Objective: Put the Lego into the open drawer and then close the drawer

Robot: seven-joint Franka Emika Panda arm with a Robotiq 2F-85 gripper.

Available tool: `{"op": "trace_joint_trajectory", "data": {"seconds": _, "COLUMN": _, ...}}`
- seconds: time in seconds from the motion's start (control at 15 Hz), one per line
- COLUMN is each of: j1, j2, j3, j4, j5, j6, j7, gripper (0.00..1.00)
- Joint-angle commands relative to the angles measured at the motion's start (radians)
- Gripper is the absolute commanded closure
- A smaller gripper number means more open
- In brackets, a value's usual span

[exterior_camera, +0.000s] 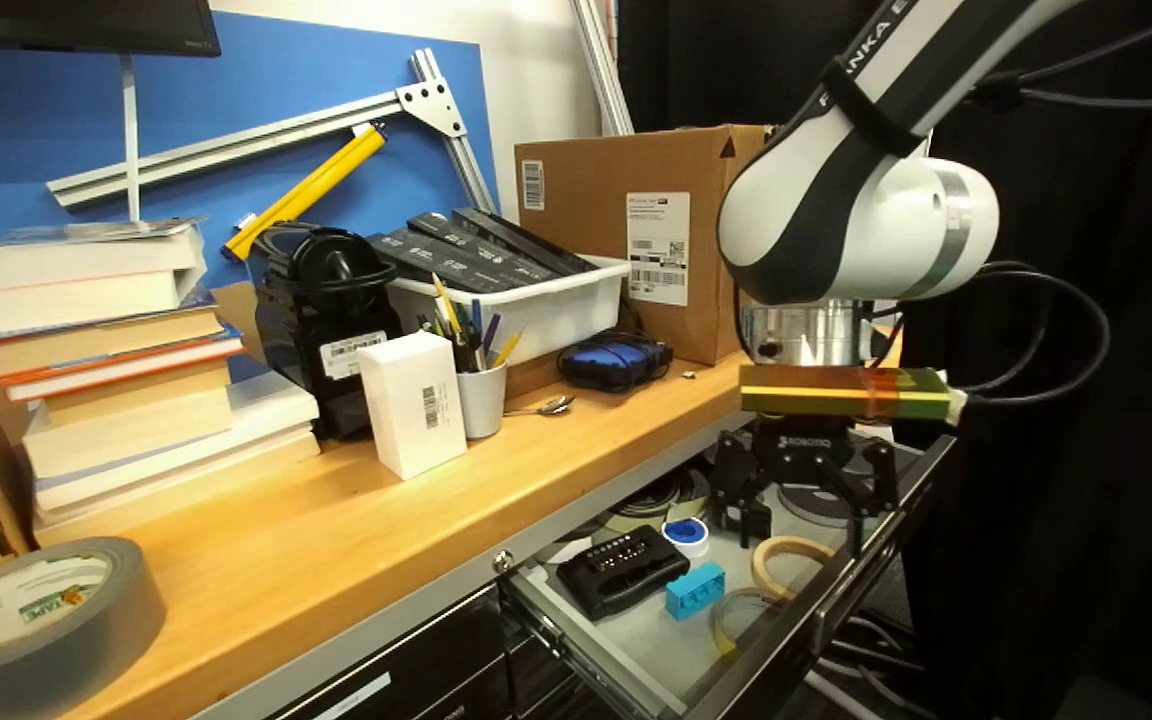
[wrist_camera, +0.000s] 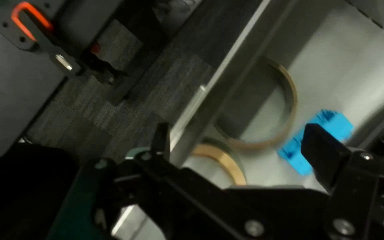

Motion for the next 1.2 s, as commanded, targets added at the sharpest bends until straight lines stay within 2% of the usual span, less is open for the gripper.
{"op": "trace_joint_trajectory", "data": {"seconds": 0.0, "j1": -0.033, "j2": -0.039, "j3": -0.03, "j4": -0.055, "j5": 0.001, "j6": -0.159, "j7": -0.191, "gripper": 0.0}}
{"op": "trace_joint_trajectory", "data": {"seconds": 0.27, "j1": -0.044, "j2": 0.074, "j3": -0.038, "j4": -0.026, "j5": -0.043, "j6": -0.294, "j7": -0.32, "gripper": 0.0}}
{"op": "trace_joint_trajectory", "data": {"seconds": 0.33, "j1": -0.043, "j2": 0.108, "j3": -0.037, "j4": -0.015, "j5": -0.063, "j6": -0.321, "j7": -0.33, "gripper": 0.0}}
{"op": "trace_joint_trajectory", "data": {"seconds": 0.4, "j1": -0.04, "j2": 0.139, "j3": -0.032, "j4": -0.012, "j5": -0.088, "j6": -0.318, "j7": -0.287, "gripper": 0.0}}
{"op": "trace_joint_trajectory", "data": {"seconds": 0.53, "j1": -0.032, "j2": 0.188, "j3": -0.03, "j4": -0.014, "j5": -0.1, "j6": -0.25, "j7": -0.224, "gripper": 0.0}}
{"op": "trace_joint_trajectory", "data": {"seconds": 0.73, "j1": -0.023, "j2": 0.223, "j3": -0.04, "j4": -0.015, "j5": -0.081, "j6": -0.073, "j7": -0.089, "gripper": 0.0}}
{"op": "trace_joint_trajectory", "data": {"seconds": 1.13, "j1": 0.033, "j2": 0.251, "j3": -0.031, "j4": 0.046, "j5": -0.099, "j6": 0.129, "j7": 0.172, "gripper": 0.0}}
